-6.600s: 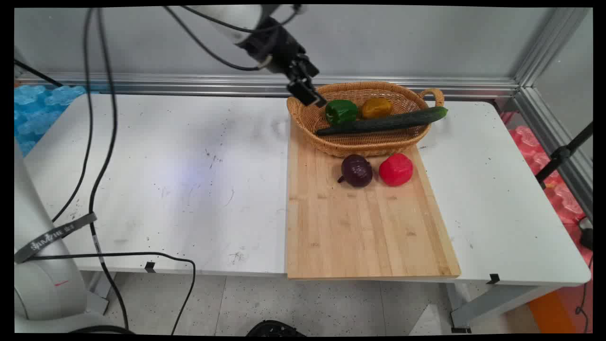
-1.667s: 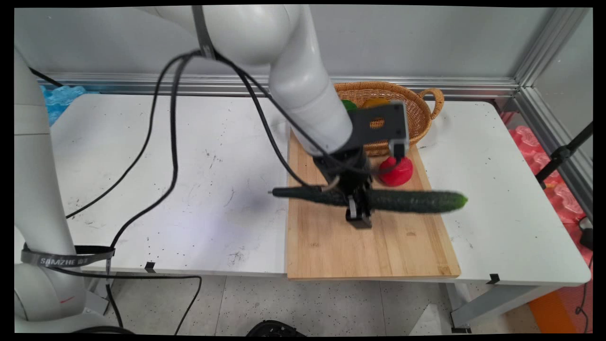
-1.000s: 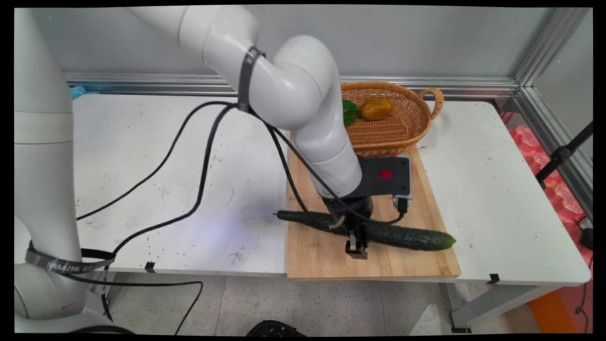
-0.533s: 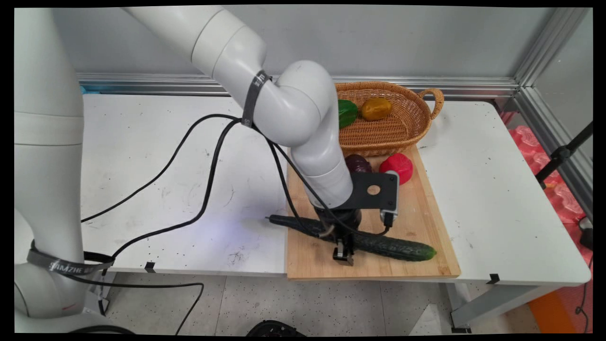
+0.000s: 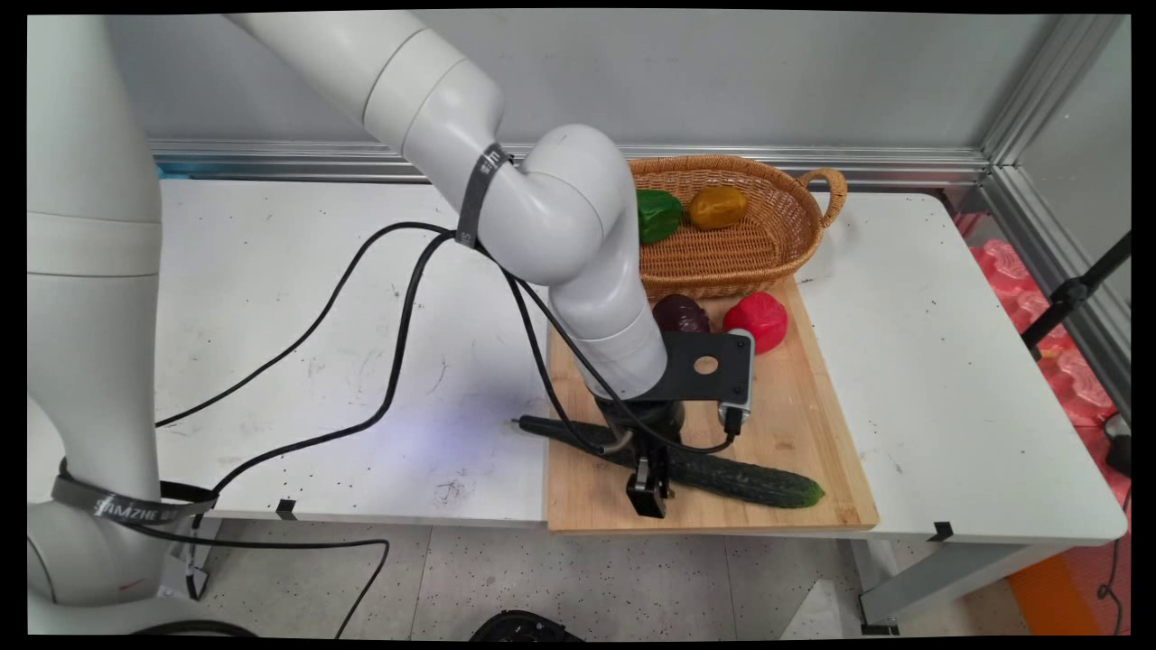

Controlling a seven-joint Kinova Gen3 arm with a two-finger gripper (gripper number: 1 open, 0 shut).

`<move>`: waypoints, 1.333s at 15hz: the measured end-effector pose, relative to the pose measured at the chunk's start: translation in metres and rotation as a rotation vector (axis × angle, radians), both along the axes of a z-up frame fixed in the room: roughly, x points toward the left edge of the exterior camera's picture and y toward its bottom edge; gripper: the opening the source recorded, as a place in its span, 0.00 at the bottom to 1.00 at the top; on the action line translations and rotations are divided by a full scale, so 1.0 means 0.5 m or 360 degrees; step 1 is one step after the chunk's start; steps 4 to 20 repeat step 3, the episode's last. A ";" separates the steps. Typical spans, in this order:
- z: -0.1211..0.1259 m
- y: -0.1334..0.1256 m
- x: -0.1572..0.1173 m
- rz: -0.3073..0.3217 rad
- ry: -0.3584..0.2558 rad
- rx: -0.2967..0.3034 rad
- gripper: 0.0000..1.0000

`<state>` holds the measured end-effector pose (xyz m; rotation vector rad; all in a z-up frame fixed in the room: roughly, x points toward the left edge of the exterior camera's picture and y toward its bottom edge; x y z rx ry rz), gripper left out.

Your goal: Place the picked object on the cutting board

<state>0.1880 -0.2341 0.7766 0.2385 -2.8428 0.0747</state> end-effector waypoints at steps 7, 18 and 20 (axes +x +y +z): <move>0.008 0.000 0.003 0.0008 0.0020 -0.0008 1.00; 0.008 0.000 0.003 0.0008 0.0020 -0.0008 1.00; 0.008 0.000 0.003 0.0008 0.0020 -0.0008 1.00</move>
